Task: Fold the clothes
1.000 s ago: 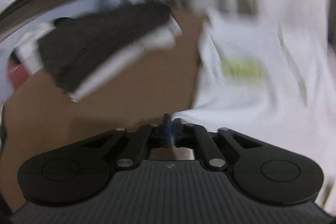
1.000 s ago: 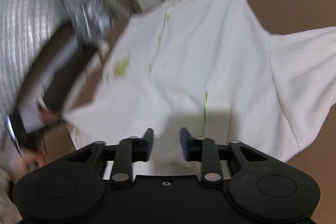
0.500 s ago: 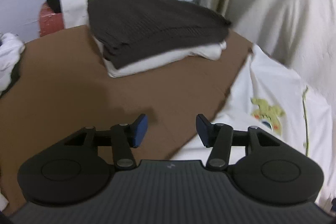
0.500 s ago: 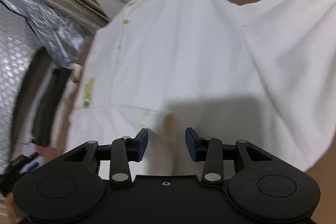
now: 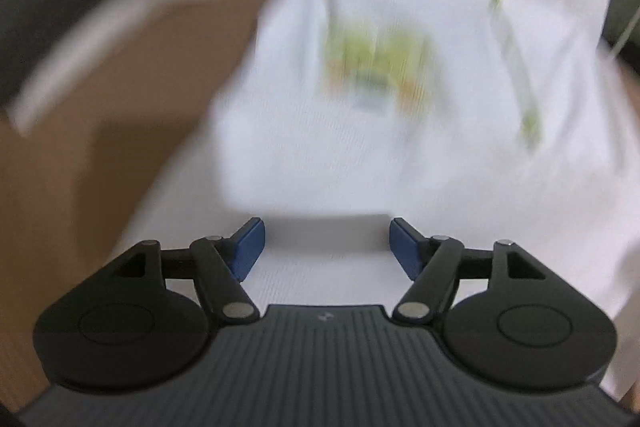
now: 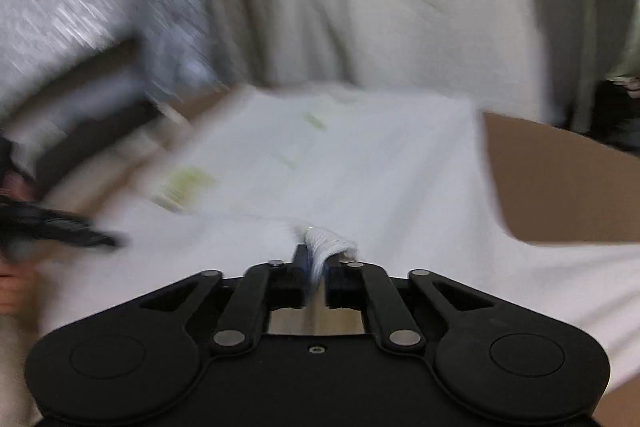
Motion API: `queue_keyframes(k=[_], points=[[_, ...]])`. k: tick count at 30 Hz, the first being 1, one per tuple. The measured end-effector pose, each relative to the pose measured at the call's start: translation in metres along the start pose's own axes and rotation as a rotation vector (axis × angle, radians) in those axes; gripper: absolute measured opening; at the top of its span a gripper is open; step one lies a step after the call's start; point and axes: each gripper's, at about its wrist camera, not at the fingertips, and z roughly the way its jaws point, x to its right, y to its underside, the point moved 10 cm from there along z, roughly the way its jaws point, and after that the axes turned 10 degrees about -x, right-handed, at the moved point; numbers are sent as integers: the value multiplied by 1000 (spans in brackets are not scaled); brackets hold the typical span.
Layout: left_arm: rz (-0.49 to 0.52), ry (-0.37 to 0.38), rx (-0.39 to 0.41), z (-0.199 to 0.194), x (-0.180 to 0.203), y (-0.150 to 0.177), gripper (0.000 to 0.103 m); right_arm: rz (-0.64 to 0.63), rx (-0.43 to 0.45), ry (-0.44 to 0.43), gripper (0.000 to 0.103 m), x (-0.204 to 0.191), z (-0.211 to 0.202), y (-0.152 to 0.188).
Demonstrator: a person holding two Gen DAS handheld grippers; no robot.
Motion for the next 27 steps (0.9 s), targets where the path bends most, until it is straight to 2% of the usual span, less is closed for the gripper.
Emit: queue_keyframes(k=[1, 2, 5, 8, 10, 11, 12, 15, 17, 19, 20, 21, 22, 24, 25, 27], points=[[9, -14, -17, 7, 1, 4, 69, 47, -45, -3, 13, 9, 14, 7], [18, -27, -34, 13, 3, 8, 69, 109, -86, -36, 24, 15, 25, 13], [46, -69, -85, 33, 6, 20, 73, 251, -149, -93, 26, 27, 38, 15], [73, -110, -136, 52, 10, 32, 75, 336, -121, -118, 40, 42, 29, 20], [58, -93, -145, 50, 8, 33, 75, 351, -115, -114, 40, 52, 25, 26], [55, -62, -142, 47, 11, 33, 75, 330, -121, -111, 13, 52, 28, 30], [54, -20, -134, 44, 15, 32, 73, 286, -140, -84, 3, 47, 32, 31], [64, 114, -99, 30, 33, 31, 69, 192, -133, 21, 4, 38, 22, 26], [141, 178, -16, 11, 54, 28, 69, 154, -111, 57, 5, 35, 5, 21], [246, 144, 16, 7, 71, 33, 71, 168, -132, 48, 24, 46, -9, 19], [300, 117, 25, 7, 79, 36, 72, 177, -144, 42, 42, 51, -16, 18], [335, 98, 11, 13, 86, 40, 72, 185, -156, 36, 48, 57, -23, 17], [358, 85, -17, 21, 91, 46, 72, 177, -198, 19, 48, 62, -30, 19], [413, 85, -75, 36, 103, 58, 72, 131, -297, 3, 55, 75, -45, 25], [442, 70, -78, 40, 109, 62, 72, 83, -317, 28, 55, 84, -54, 29], [501, 32, -40, 39, 122, 66, 72, 20, -277, 96, 59, 109, -75, 32]])
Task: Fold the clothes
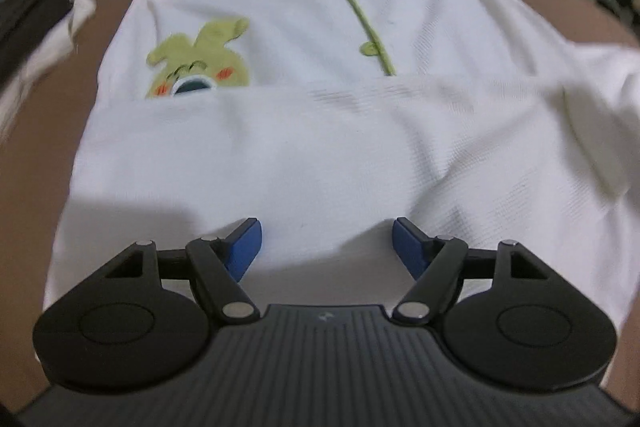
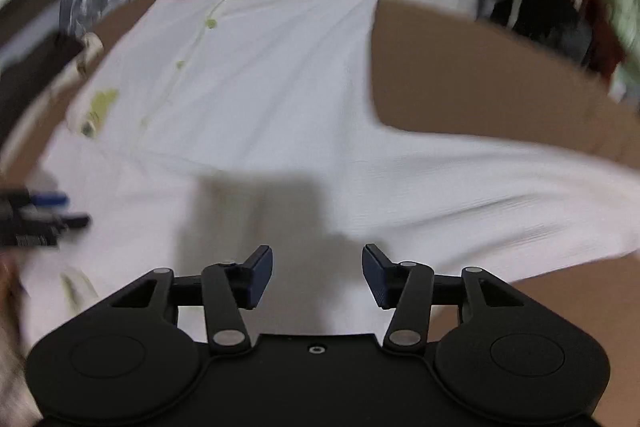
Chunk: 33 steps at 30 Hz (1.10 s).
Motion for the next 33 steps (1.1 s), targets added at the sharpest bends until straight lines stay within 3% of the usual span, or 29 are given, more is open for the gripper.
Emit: queue_keyframes(k=[2, 3, 7, 12, 17, 21, 25, 26, 28, 29, 30, 33], points=[[52, -22, 61, -14, 18, -4, 72, 42, 17, 16, 63, 35, -10, 3], [63, -7, 87, -24, 30, -7, 72, 121, 23, -1, 63, 58, -11, 3], [75, 139, 151, -51, 107, -32, 72, 469, 44, -115, 63, 146, -2, 3], [173, 236, 161, -57, 223, -61, 72, 700, 72, -196, 63, 210, 8, 23], [304, 246, 154, -41, 317, -72, 72, 898, 144, -205, 63, 260, 8, 60], [359, 248, 94, -12, 356, -71, 73, 1056, 203, -211, 63, 301, 8, 91], [417, 204, 67, 15, 375, -67, 84, 1034, 243, -188, 65, 315, 10, 74], [420, 197, 80, 19, 376, -68, 82, 1037, 246, -185, 65, 318, 16, 69], [384, 232, 83, 18, 374, -70, 51, 1067, 239, -178, 66, 326, 31, 65], [364, 247, 78, 15, 371, -72, 18, 1088, 231, -175, 66, 332, 38, 65], [346, 256, 73, 11, 367, -74, 4, 1110, 224, -172, 66, 338, 46, 65], [259, 349, 75, 2, 353, -72, 4, 1152, 288, -198, 66, 358, 55, 64]])
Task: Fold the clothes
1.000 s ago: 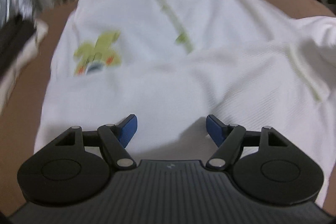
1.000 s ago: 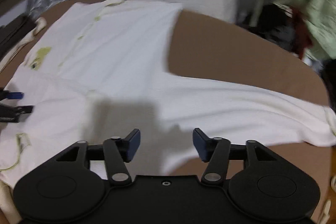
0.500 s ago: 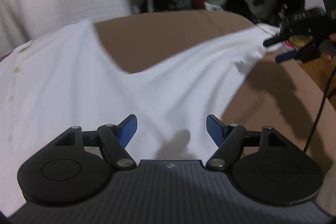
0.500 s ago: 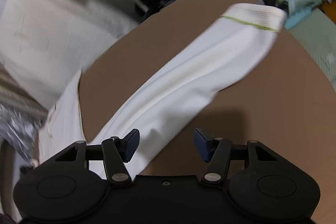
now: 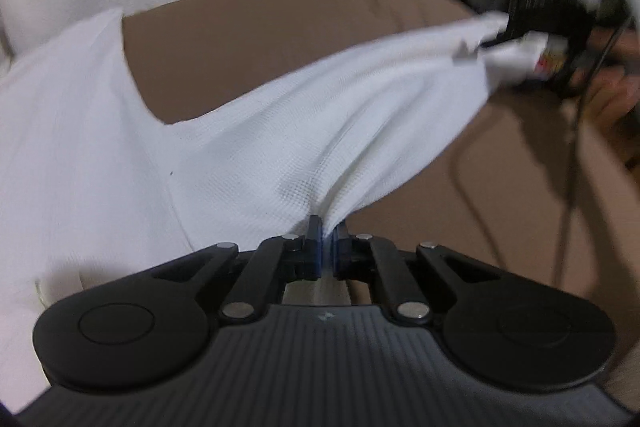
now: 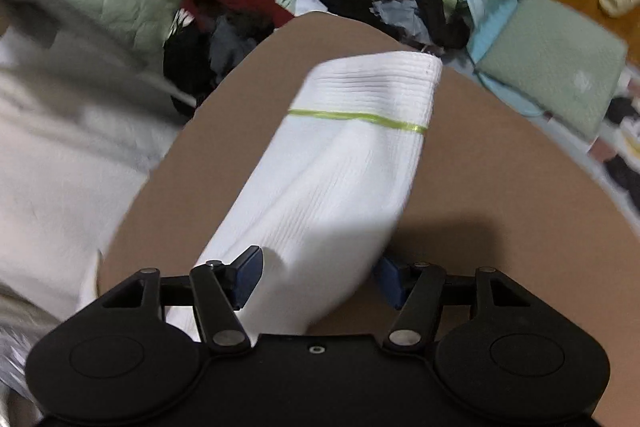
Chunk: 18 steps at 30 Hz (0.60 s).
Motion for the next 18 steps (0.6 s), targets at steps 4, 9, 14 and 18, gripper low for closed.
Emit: queue_keyframes(k=[4, 9, 14, 18], points=[[-20, 93, -20, -5, 3, 22, 3, -29, 140, -6, 54, 1, -12, -13], [-31, 96, -12, -19, -7, 30, 10, -40, 292, -13, 4, 5, -27, -29], [-76, 78, 16, -40, -26, 31, 62, -144, 357, 4, 4, -22, -45, -32], [-112, 63, 38, -58, -41, 31, 62, -310, 342, -54, 4, -70, -53, -7]])
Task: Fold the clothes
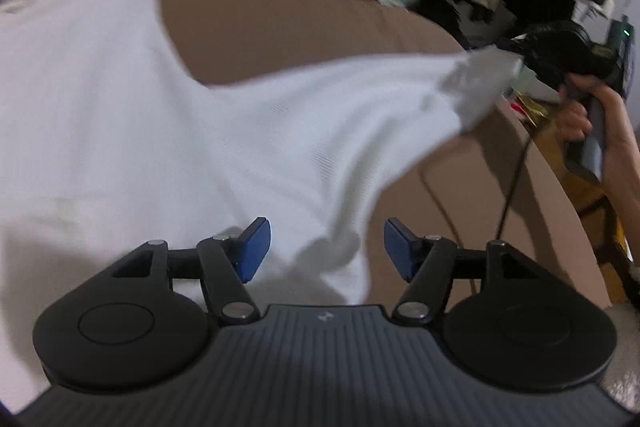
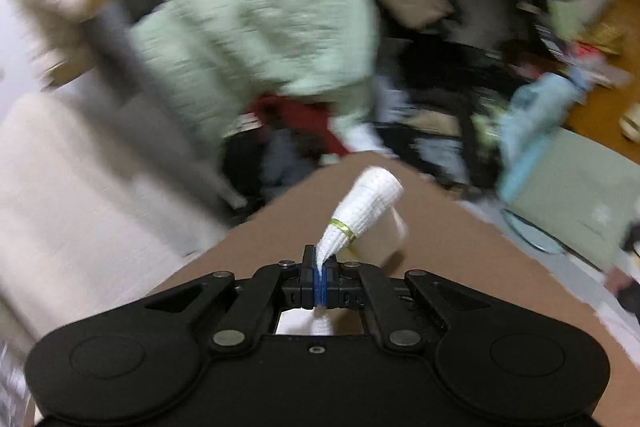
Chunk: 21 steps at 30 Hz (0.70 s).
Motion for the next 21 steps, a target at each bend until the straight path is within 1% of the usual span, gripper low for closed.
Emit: queue_keyframes(k=[2, 5, 6, 8, 10, 11, 12, 13, 16, 19, 20, 21], points=[[13, -63, 9, -13, -18, 4, 62, -113, -13, -10, 4, -31, -6, 11], [43, -177, 22, -35, -48, 13, 63, -200, 2, -51, 4, -80, -23, 24], [40, -203, 27, -42, -60, 15, 63, -227, 8, -65, 4, -97, -29, 29], [4, -240, 40, -56, -90, 18, 63, -282, 19, -94, 4, -129, -42, 38], [-54, -270, 53, -72, -124, 18, 64, -337, 31, -122, 4, -162, -54, 47], [-86, -281, 51, -80, -140, 20, 67, -333, 28, -172, 4, -179, -60, 56], [-113, -294, 43, -88, -154, 22, 68, -338, 20, -230, 4, -199, -66, 68], [-127, -312, 37, -96, -168, 24, 68, -377, 7, -271, 4, -218, -71, 84], [-82, -388, 64, -121, -195, 28, 69, -518, -28, -368, 4, -270, -91, 139], [-91, -436, 103, -129, -218, 36, 77, -564, -101, -468, 4, -305, -100, 184], [-115, -441, 115, -130, -226, 40, 81, -568, -120, -485, 4, -313, -100, 196], [-162, -435, 123, -128, -237, 48, 82, -569, -143, -496, 4, -320, -97, 208]])
